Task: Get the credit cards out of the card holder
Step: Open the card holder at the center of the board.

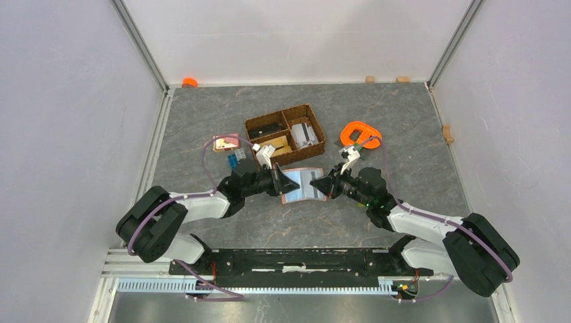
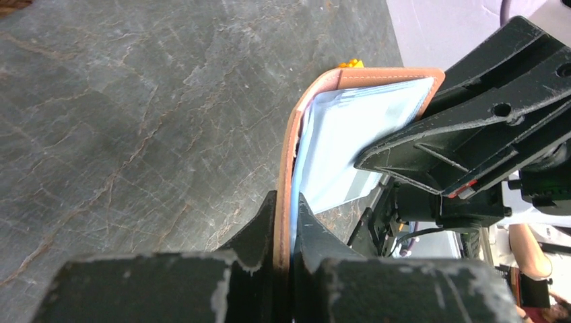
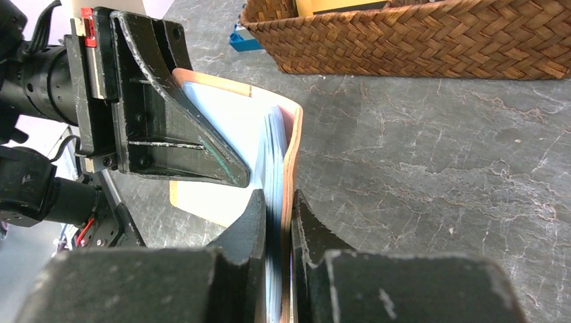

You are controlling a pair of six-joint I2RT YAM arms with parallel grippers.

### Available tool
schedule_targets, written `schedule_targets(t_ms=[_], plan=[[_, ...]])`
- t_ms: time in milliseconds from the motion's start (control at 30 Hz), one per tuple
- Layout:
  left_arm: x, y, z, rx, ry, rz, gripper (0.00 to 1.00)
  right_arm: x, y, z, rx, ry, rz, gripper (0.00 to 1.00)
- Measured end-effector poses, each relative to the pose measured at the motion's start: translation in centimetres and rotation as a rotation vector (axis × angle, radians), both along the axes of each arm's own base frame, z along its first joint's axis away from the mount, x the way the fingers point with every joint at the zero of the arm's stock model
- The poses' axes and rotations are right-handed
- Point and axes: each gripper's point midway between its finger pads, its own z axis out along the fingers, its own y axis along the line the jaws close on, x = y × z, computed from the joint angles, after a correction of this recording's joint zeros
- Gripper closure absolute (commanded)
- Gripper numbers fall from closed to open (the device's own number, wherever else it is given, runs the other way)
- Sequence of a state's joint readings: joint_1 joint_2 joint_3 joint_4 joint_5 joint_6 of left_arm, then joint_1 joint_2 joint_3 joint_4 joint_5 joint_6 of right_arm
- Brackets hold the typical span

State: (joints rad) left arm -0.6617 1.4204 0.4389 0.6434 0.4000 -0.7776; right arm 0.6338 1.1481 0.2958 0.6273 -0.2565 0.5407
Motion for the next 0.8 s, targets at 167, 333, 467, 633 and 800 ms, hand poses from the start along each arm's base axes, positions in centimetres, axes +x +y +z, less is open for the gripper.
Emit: schedule_targets(t_ms=[167, 333, 467, 633, 800], plan=[[0.8, -0.2, -0.7, 0.033, 0.053, 0.042, 0.98, 0.4, -0.2, -0.7, -0.021, 0.004, -0.025, 1.0], [1.7, -0.9, -2.4, 0.074, 0.1, 0.044, 0.98, 1.1, -0.7, -2.1, -0.072, 0.025, -0.063, 1.0], [1.9, -1.3, -4.7, 0.117, 0.159, 0.035, 0.98, 1.4, -0.7, -4.2, -0.144, 0.096, -0.065, 1.0], [1.5, -1.7, -6.5, 0.138, 0.213, 0.007, 0.98, 1.2, -1.2, -5.8, -0.198, 0.147, -0.076, 0.98], [1.4, -2.0, -6.7, 0.135, 0.234, 0.005, 0.98, 1.2, -1.5, -6.1, -0.216, 0.155, -0.087, 0.89]])
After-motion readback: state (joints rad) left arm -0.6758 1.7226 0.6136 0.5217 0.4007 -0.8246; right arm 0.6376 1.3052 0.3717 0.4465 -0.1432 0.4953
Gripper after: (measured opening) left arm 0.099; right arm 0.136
